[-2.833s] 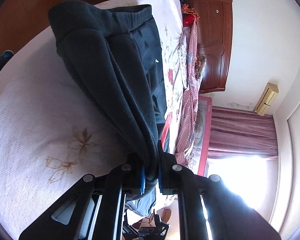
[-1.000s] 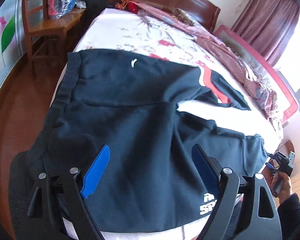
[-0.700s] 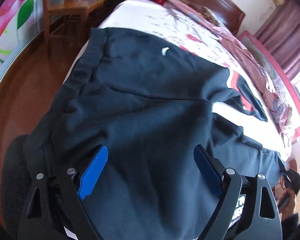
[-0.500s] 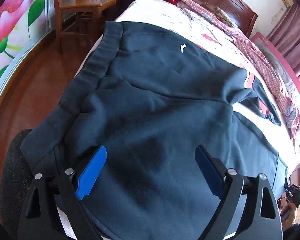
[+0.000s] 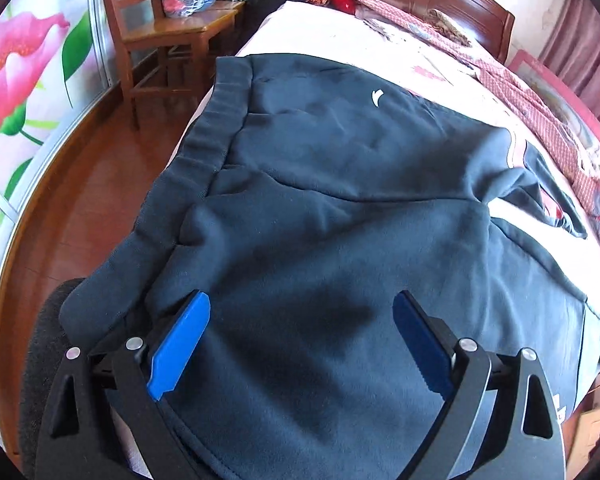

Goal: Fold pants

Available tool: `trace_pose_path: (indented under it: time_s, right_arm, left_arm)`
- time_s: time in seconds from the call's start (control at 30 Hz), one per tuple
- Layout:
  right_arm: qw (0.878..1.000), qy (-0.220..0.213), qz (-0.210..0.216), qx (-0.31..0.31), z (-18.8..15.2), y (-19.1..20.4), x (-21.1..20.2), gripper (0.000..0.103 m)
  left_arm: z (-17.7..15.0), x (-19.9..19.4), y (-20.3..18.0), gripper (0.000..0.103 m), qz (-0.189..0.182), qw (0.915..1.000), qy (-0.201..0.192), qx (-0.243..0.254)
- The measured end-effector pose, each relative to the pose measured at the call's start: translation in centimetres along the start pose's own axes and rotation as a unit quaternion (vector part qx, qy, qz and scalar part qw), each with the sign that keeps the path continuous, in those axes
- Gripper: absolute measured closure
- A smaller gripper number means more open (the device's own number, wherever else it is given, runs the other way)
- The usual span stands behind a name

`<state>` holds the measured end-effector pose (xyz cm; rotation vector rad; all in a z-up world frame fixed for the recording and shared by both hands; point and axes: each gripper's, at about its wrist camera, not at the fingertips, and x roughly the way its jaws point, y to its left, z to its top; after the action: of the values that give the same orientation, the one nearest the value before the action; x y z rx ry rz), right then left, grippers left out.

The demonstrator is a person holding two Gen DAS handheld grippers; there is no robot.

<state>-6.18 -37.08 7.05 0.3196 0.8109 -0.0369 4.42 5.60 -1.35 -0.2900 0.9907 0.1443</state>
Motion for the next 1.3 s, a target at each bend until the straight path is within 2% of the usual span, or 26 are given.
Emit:
trace_pose_path:
  time_s: [0.07, 0.1, 0.17, 0.2, 0.23, 0.27, 0.33, 0.4, 0.43, 0.53, 0.6, 0.73, 0.93, 1.0, 1.07, 1.23, 1.27, 1.3]
  right_arm:
    - [0.994, 0.061, 0.072, -0.060, -2.0, 7.0, 3.4, 0.059]
    - [0.989, 0.087, 0.088, -0.085, -3.3, 10.0, 5.0, 0.059]
    - [0.976, 0.158, 0.073, -0.132, -6.1, 14.2, 9.0, 0.059]
    - [0.979, 0.142, 0.043, -0.143, -6.7, 15.2, 9.5, 0.056]
    - [0.980, 0.123, 0.038, -0.154, -6.8, 16.2, 9.1, 0.049]
    - [0.977, 0.128, 0.047, -0.161, -6.6, 16.9, 8.9, 0.045]
    - [0.982, 0.122, 0.061, -0.129, -6.0, 17.0, 7.7, 0.045]
    - [0.982, 0.123, 0.102, -0.100, -5.7, 16.9, 6.3, 0.045]
    - [0.983, 0.120, 0.105, -0.093, -5.7, 16.9, 5.6, 0.045]
    - [0.981, 0.142, 0.109, -0.077, -6.1, 17.3, 4.9, 0.045]
    - [0.980, 0.152, 0.112, -0.061, -6.0, 17.8, 4.9, 0.045]
    - [0.978, 0.167, 0.122, -0.035, -6.1, 18.7, 4.6, 0.045]
    - [0.973, 0.197, 0.117, -0.023, -5.9, 20.4, 5.6, 0.045]
    - [0.972, 0.205, 0.116, -0.022, -5.8, 20.9, 6.1, 0.045]
    - [0.969, 0.214, 0.119, -0.021, -5.7, 21.4, 6.7, 0.045]
    - [0.965, 0.228, 0.127, -0.031, -5.8, 23.0, 7.7, 0.045]
    - [0.964, 0.231, 0.129, -0.034, -5.9, 23.3, 7.8, 0.045]
    - [0.962, 0.235, 0.131, -0.034, -6.0, 23.4, 8.0, 0.045]
  left_arm:
    - [0.0, -0.4, 0.2, 0.010, -0.006, 1.0000, -0.002, 0.004]
    - [0.1, -0.5, 0.4, 0.010, -0.009, 0.9999, -0.001, 0.005]
    - [0.4, -1.0, 1.1, 0.010, -0.018, 0.9998, 0.003, 0.003]
    - [0.6, -1.2, 1.4, 0.010, -0.029, 0.9996, 0.007, 0.001]
    - [0.9, -1.5, 1.9, 0.010, -0.038, 0.9992, 0.014, 0.000]
    - [1.4, -2.0, 2.4, 0.010, -0.050, 0.9985, 0.020, 0.001]
    - [2.8, -3.2, 3.7, 0.006, -0.093, 0.9955, 0.014, 0.010]
    - [4.6, -4.3, 5.0, 0.003, -0.118, 0.9922, -0.022, 0.031]
    - [6.3, -4.7, 5.8, 0.002, -0.127, 0.9891, -0.052, 0.051]
    - [10.8, -4.1, 7.7, 0.002, -0.166, 0.9739, -0.102, 0.117]
    - [14.1, -2.2, 8.8, 0.002, -0.168, 0.9655, -0.113, 0.164]
    - [18.4, 3.4, 10.8, 0.003, -0.181, 0.9644, -0.070, 0.180]
    - [20.1, 7.9, 11.7, 0.005, -0.240, 0.9536, -0.047, 0.175]
    - [20.1, 9.1, 11.6, 0.016, -0.259, 0.9492, -0.034, 0.176]
    - [19.9, 9.7, 11.9, 0.021, -0.271, 0.9464, -0.028, 0.174]
    - [19.9, 11.5, 12.7, 0.021, -0.285, 0.9453, -0.017, 0.158]
    - [19.9, 11.6, 12.8, 0.025, -0.288, 0.9448, -0.018, 0.154]
    - [19.9, 11.8, 13.0, 0.035, -0.291, 0.9446, -0.017, 0.150]
